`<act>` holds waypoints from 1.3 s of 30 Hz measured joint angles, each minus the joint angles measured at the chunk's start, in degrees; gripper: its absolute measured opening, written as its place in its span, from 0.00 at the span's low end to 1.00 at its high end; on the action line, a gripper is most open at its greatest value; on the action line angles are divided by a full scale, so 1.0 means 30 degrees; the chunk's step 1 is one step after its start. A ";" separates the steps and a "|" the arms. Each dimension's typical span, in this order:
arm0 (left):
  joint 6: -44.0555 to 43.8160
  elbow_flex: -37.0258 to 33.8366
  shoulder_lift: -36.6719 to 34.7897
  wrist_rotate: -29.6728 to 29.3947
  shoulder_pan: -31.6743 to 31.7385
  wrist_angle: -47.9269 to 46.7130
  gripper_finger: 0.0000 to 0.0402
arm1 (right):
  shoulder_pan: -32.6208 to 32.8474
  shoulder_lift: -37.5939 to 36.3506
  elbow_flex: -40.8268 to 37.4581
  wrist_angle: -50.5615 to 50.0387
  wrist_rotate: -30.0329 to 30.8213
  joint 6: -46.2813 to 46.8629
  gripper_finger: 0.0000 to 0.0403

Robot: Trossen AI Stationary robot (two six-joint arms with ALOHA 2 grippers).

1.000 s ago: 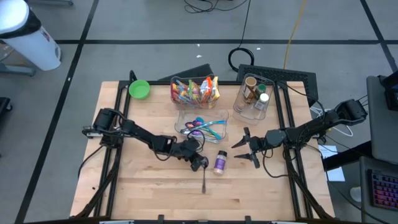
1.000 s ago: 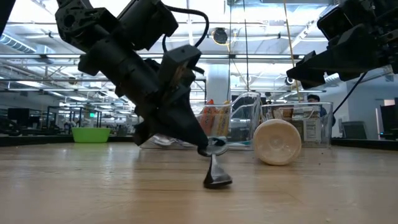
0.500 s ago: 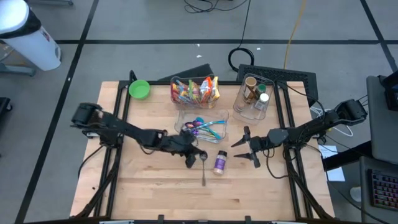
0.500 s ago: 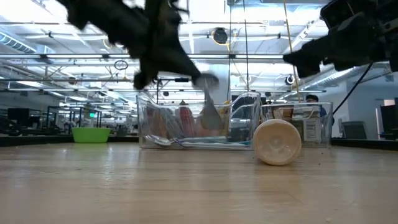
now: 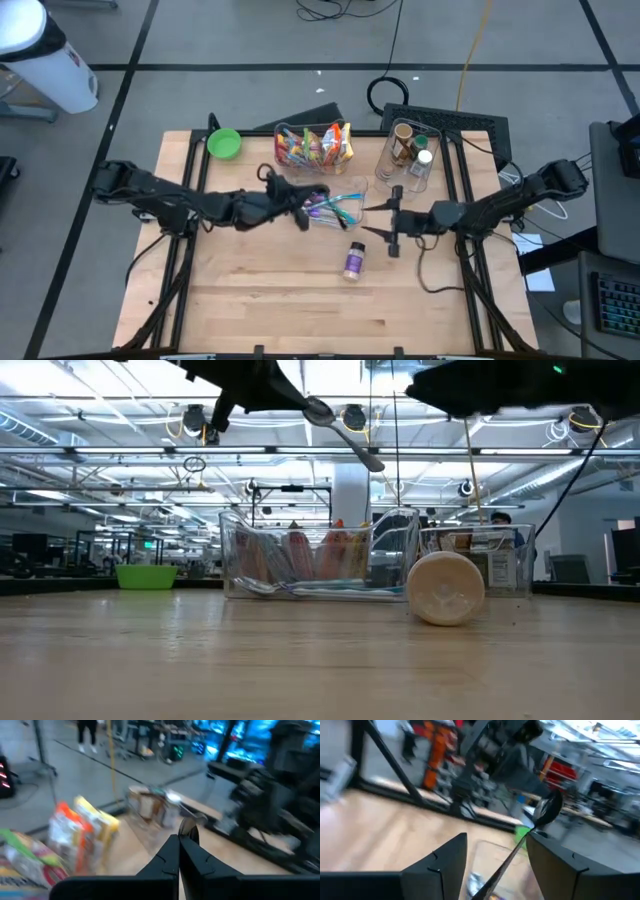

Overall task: Pick & Place Food Item
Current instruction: Put the black spoon into the bottom transparent bin

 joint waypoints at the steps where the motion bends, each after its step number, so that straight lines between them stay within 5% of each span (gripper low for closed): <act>1: 0.0304 0.0000 0.0000 -0.0117 0.0219 0.0306 0.00 | 0.0000 0.0368 0.0717 -0.0483 0.0247 -0.0346 0.49; 11: 0.1971 -0.0007 0.0409 -0.0160 0.1433 0.3648 0.00 | 0.0000 0.5802 0.5541 -0.2003 0.5490 -0.4366 0.49; 16: 0.2003 0.0000 0.0755 -0.0300 0.1433 0.4154 0.00 | -0.0015 0.7833 0.6316 0.1096 0.9075 -0.7104 0.49; 21: 0.1971 0.0000 0.1421 -0.0306 0.1419 0.5148 0.00 | -0.0042 0.8179 0.6349 0.3108 0.9469 -0.8199 0.49; 39: 0.3063 0.0000 0.1632 -0.0547 0.1091 0.6894 0.00 | -0.1314 0.8201 0.6327 0.1680 1.0558 -0.6534 0.46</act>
